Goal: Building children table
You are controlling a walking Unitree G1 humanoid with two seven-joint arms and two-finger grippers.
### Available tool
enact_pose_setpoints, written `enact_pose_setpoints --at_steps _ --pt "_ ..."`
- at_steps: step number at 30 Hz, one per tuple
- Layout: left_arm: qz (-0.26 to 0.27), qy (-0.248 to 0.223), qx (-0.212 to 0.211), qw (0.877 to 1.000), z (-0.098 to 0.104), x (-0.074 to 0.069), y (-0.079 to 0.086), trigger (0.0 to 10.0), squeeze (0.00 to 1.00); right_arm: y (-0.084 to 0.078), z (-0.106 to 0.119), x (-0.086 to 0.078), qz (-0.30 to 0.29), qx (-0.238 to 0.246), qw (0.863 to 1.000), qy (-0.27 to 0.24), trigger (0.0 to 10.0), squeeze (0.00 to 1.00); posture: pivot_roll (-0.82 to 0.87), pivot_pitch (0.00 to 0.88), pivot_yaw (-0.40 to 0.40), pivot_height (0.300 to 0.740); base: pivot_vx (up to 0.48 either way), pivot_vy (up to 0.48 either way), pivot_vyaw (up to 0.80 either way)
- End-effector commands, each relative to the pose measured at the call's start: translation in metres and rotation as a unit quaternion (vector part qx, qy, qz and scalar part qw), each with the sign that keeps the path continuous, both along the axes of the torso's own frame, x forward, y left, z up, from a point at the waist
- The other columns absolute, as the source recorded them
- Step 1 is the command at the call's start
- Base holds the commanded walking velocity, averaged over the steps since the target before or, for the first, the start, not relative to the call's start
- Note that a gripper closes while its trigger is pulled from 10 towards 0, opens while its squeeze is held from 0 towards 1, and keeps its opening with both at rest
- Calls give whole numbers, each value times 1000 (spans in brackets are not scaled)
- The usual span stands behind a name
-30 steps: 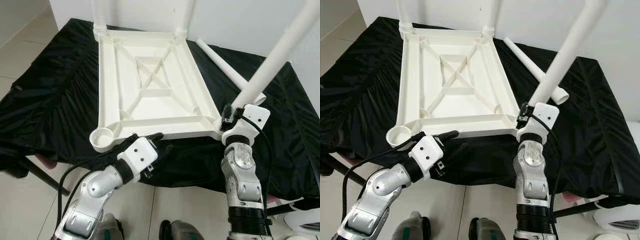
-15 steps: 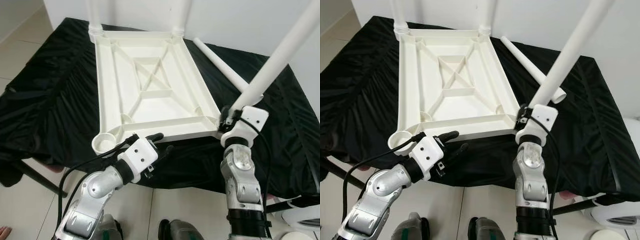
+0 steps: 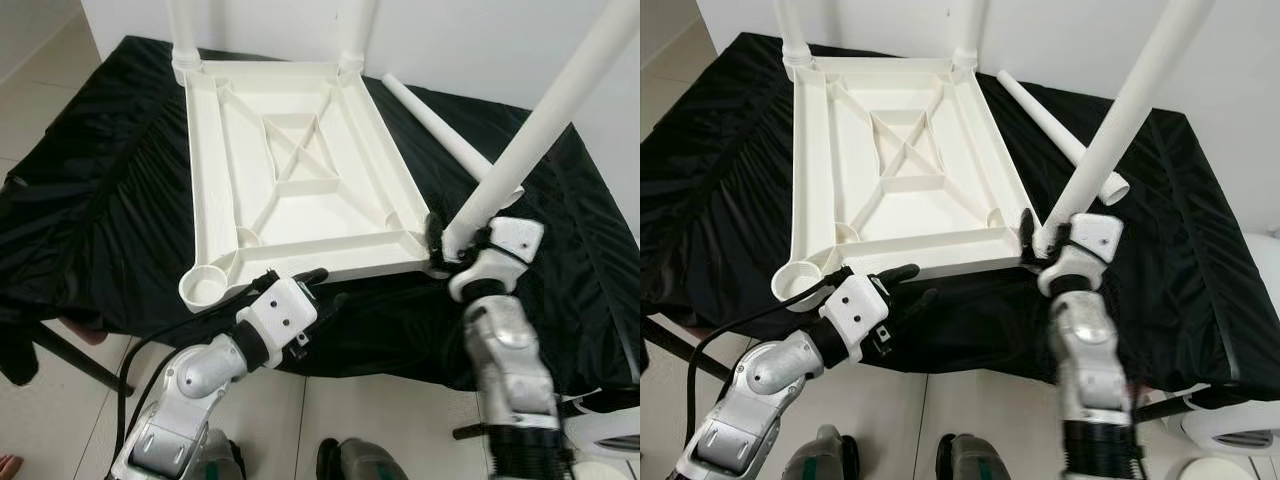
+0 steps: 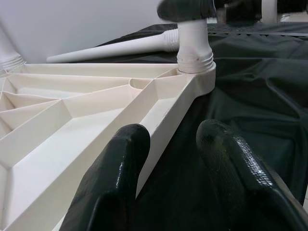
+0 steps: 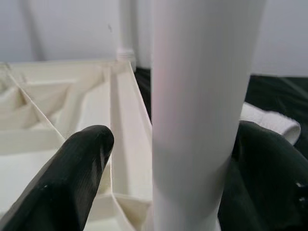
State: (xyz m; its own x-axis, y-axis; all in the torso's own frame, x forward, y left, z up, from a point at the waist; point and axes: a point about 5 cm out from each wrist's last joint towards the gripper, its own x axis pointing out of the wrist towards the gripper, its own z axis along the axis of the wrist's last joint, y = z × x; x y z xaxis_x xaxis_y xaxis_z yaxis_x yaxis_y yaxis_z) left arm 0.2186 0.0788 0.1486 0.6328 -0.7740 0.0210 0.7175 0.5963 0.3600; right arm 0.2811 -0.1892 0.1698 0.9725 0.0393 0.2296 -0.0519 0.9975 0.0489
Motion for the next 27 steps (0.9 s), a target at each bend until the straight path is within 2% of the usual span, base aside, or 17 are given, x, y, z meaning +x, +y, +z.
enact_pose_setpoints --at_steps 1,2,3,6,9,12,15,16,17,20,27 --pt "11 1 -4 1000 -2 0 -1 10000 0 -3 -1 0 20 -1 1000 1 10000 0 35 69 -94 740 0 0 0" --pt "10 1 -3 1000 -2 0 -1 10000 0 -7 0 1 38 -10 999 -3 10000 0 35 69 -94 740 0 0 0" --pt "9 0 -3 1000 -2 1 -1 10000 0 -13 2 3 107 -31 994 1 10000 0 33 73 -89 740 0 0 0" --pt "9 0 -2 1000 -2 1 -1 10000 0 -15 3 3 130 -37 991 3 10000 0 33 73 -89 740 0 0 0" --pt "8 -1 -2 1000 -1 2 0 10000 0 -24 2 3 229 -72 970 31 10000 0 36 74 -86 740 0 0 0" --pt "9 -1 -1 1000 -1 2 0 10000 0 -29 2 4 245 -82 965 38 10000 0 36 74 -86 740 0 0 0" --pt "13 -3 -2 1000 0 4 1 10000 0 -44 2 6 286 -98 951 65 10000 0 43 75 -87 740 0 0 0" --pt "13 -3 -2 1000 0 4 1 10000 0 -44 2 6 286 -98 951 65 10000 0 43 75 -87 740 0 0 0" --pt "14 -3 -3 1000 0 4 1 10000 0 -52 3 9 295 -108 947 72 10000 0 43 75 -84 740 0 0 0" --pt "15 -3 -3 1000 0 4 2 10000 0 -63 7 15 294 -126 944 76 10000 0 44 75 -81 740 0 0 0" --pt "16 -4 -3 1000 1 5 2 10000 0 -68 9 20 296 -131 943 75 10000 0 47 75 -81 740 0 0 0"
